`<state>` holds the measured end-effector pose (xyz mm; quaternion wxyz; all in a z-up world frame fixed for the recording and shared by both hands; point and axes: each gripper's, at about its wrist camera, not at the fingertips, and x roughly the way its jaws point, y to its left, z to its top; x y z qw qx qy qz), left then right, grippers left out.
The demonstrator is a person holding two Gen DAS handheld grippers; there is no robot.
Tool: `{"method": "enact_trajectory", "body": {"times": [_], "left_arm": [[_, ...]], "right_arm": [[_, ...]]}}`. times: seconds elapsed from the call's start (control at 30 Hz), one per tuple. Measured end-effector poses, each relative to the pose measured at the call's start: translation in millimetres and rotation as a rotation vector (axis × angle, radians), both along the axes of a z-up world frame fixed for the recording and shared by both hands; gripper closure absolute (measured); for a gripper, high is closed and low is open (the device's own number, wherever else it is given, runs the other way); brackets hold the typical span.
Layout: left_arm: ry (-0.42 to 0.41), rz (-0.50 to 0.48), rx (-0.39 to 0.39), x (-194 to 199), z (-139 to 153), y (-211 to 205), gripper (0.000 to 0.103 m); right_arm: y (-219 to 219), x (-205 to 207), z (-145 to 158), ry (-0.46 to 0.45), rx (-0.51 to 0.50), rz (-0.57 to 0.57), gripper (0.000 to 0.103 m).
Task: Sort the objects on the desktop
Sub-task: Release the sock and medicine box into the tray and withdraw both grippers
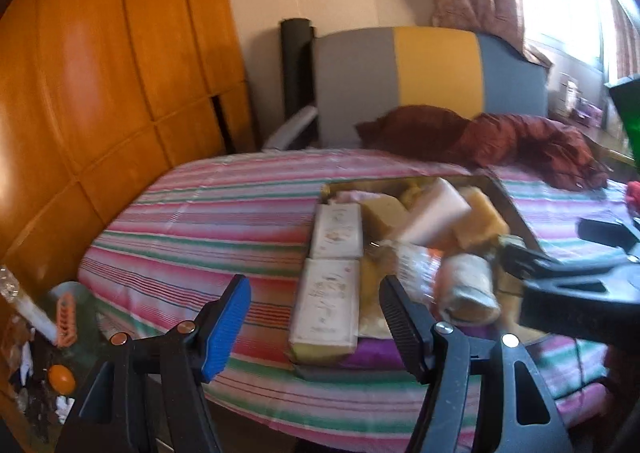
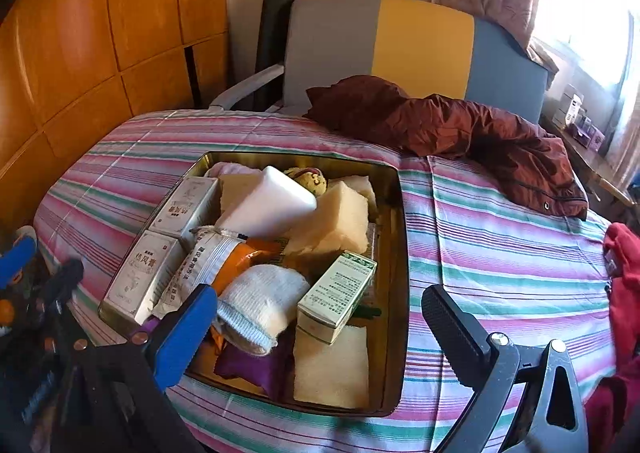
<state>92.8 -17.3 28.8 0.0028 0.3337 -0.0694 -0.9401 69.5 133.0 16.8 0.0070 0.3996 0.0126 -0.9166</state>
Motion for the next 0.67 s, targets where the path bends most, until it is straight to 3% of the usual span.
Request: {"method": "enact_trajectory", "body": {"times": [0.2,0.33,0.67], "left_arm": [[-0.059,-0.075,0.044,6,-4,17,0.036],[-0.053,-0.109,0.065,14,-2,26,0.039],[-0.055,-0.075,0.074,13,-3,27,0.040]], "right_arm": [[8,-3,-3,-0.012,-0.011,-0.033,0.001],[12,-5,-3,-0.015,-0.028,-0.042,0.001],[17,-6,-5,-0.023,-0.050,-0.047,0.001]]}}
